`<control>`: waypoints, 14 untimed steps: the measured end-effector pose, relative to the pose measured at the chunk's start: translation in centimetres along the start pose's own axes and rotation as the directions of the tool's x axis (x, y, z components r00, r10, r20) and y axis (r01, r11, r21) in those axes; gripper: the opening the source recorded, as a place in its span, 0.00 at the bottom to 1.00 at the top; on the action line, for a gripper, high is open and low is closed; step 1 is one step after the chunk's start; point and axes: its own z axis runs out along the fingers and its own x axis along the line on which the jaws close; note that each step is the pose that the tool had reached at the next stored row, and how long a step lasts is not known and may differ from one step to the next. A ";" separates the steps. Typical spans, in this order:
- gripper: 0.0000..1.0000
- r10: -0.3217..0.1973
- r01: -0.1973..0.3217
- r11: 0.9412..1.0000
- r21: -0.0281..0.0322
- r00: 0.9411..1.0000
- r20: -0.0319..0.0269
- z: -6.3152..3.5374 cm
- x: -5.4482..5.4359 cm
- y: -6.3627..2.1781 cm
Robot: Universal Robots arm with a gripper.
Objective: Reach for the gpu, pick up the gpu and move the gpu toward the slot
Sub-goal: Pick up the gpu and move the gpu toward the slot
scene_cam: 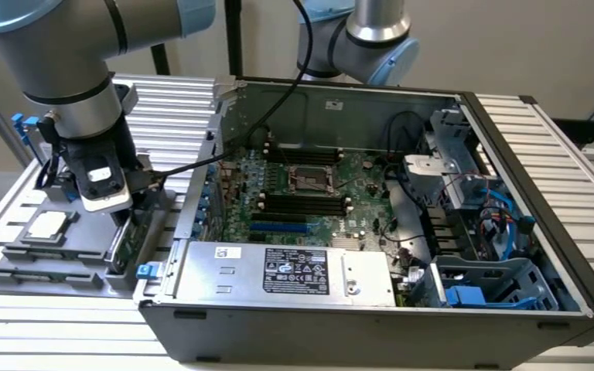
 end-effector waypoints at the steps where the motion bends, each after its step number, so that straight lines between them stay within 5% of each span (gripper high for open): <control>1: 0.26 0.000 0.000 1.000 0.000 1.000 0.000 0.00 0.0 0.00; 14: 0.26 -0.038 0.038 0.999 0.001 0.999 -0.002 0.00 0.0 -0.01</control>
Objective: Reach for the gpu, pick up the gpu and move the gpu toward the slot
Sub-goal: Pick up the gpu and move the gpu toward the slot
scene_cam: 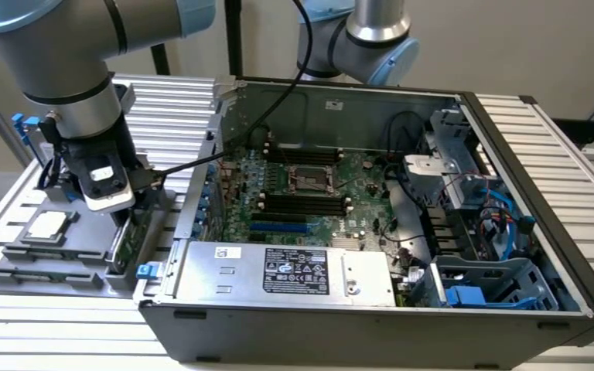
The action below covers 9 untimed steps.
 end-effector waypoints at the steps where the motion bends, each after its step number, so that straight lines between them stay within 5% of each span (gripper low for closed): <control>1: 0.26 0.000 0.000 1.000 0.000 1.000 0.000 0.00 0.0 0.00; 9: 0.26 0.000 0.000 1.000 0.000 1.000 0.000 -0.16 0.0 0.01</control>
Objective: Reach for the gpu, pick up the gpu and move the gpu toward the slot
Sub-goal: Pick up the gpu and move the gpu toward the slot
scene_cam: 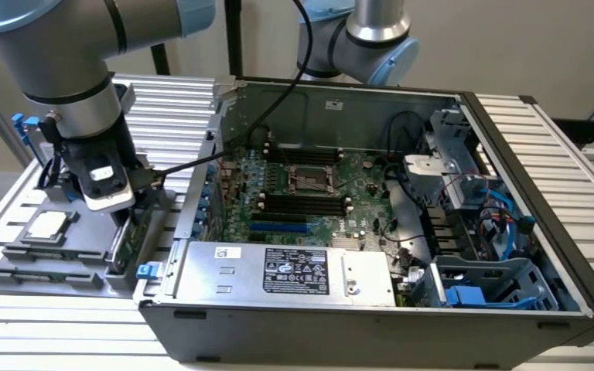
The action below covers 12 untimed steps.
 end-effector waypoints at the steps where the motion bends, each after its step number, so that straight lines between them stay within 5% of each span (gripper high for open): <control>1: 0.26 0.000 0.000 1.000 0.000 1.000 0.000 -0.15 0.0 0.00; 12: 0.26 -0.002 0.002 1.000 0.000 1.000 0.000 -4.25 0.1 0.07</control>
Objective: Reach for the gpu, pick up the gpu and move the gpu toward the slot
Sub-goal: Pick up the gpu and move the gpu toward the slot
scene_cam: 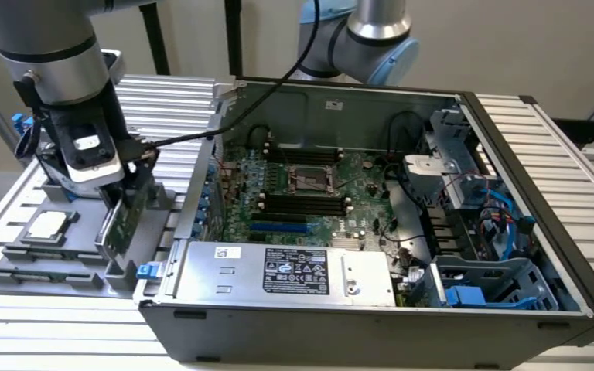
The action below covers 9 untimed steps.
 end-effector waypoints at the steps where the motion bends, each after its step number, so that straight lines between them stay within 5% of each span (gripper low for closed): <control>1: 0.26 0.000 0.000 1.000 0.000 1.000 0.000 -0.45 0.0 0.01; 9: 0.26 -0.001 0.001 1.000 0.000 1.000 0.000 -4.11 0.0 0.07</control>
